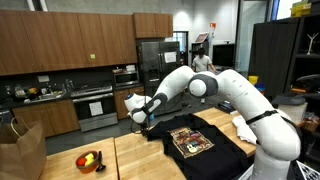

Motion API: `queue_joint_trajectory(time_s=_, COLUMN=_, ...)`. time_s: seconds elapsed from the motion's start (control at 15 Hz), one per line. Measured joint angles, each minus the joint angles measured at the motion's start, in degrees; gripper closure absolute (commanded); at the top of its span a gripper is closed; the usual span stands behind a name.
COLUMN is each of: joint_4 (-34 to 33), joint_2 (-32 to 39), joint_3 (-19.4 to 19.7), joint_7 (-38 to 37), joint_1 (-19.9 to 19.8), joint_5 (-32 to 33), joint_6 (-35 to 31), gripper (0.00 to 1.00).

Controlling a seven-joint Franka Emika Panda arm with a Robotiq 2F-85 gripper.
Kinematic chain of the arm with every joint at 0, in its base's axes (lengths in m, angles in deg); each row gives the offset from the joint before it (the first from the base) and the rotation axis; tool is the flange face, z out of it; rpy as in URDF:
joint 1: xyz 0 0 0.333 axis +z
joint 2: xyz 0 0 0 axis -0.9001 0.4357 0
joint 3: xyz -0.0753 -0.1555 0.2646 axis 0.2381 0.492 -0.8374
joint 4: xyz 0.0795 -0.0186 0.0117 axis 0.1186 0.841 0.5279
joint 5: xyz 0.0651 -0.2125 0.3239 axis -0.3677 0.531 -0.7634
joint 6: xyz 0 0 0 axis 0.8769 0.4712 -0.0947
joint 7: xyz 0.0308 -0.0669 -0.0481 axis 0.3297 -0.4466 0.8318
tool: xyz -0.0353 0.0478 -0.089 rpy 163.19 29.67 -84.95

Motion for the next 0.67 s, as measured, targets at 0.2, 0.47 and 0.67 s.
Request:
queue_joint_trajectory(time_s=0.2, joint_4=-0.17, joint_2=0.16, joint_3=0.04, joint_7=1.07, joint_1=-0.15, joint_5=1.14, joint_6=1.17, gripper=0.0)
queue_joint_trajectory(time_s=0.47, joint_4=-0.27, joint_2=1.6, joint_3=0.18, joint_7=1.25, joint_1=-0.5, joint_5=1.33, joint_6=1.91, gripper=0.26)
queue_joint_trajectory(time_s=0.67, joint_4=-0.29, joint_2=2.83, joint_3=0.26, joint_7=1.46, joint_1=-0.8, joint_5=1.33, joint_6=1.97, gripper=0.47)
